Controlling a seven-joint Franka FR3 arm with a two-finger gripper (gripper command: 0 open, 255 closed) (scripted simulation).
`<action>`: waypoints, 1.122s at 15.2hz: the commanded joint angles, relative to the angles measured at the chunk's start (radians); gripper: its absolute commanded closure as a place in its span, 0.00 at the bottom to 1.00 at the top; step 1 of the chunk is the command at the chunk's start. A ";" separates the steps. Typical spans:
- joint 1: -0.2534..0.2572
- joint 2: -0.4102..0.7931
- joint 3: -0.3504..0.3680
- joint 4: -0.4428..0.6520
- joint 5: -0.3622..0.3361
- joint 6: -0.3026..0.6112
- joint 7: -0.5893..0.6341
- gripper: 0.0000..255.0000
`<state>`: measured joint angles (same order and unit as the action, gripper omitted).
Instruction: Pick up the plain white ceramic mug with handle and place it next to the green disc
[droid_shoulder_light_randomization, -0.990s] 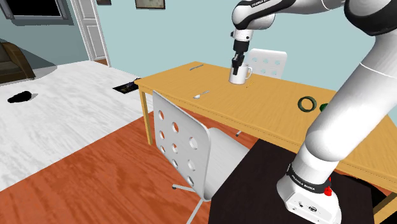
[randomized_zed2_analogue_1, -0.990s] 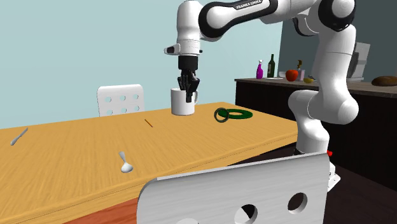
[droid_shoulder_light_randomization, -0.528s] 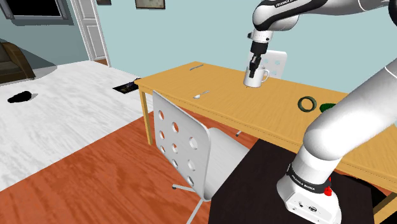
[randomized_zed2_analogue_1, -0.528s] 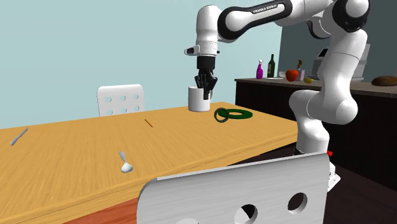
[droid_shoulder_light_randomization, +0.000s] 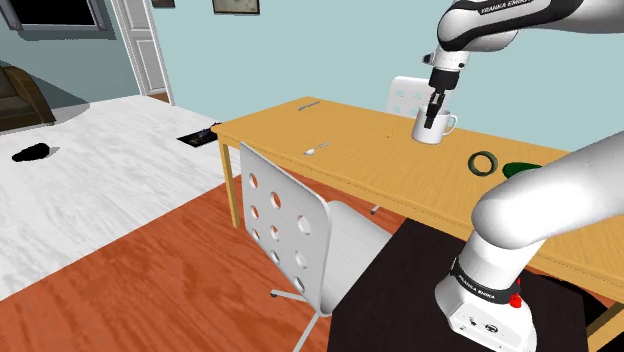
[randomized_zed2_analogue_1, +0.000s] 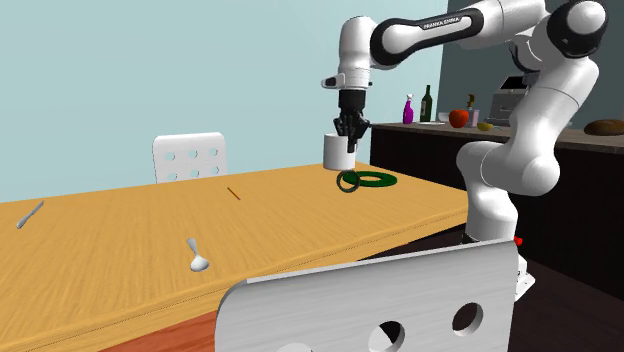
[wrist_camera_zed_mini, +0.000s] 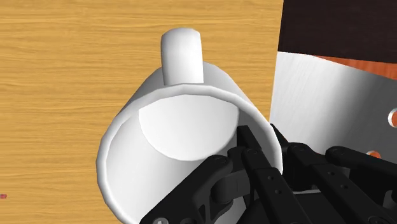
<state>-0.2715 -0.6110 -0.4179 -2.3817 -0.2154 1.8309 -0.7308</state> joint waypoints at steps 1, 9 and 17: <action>-0.029 -0.054 -0.018 -0.025 -0.028 -0.025 -0.031 1.00; -0.153 -0.239 -0.103 -0.095 -0.141 -0.121 -0.174 1.00; -0.268 -0.357 -0.218 -0.088 -0.264 -0.214 -0.351 1.00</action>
<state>-0.5248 -0.9572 -0.6171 -2.4787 -0.4605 1.6312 -1.0518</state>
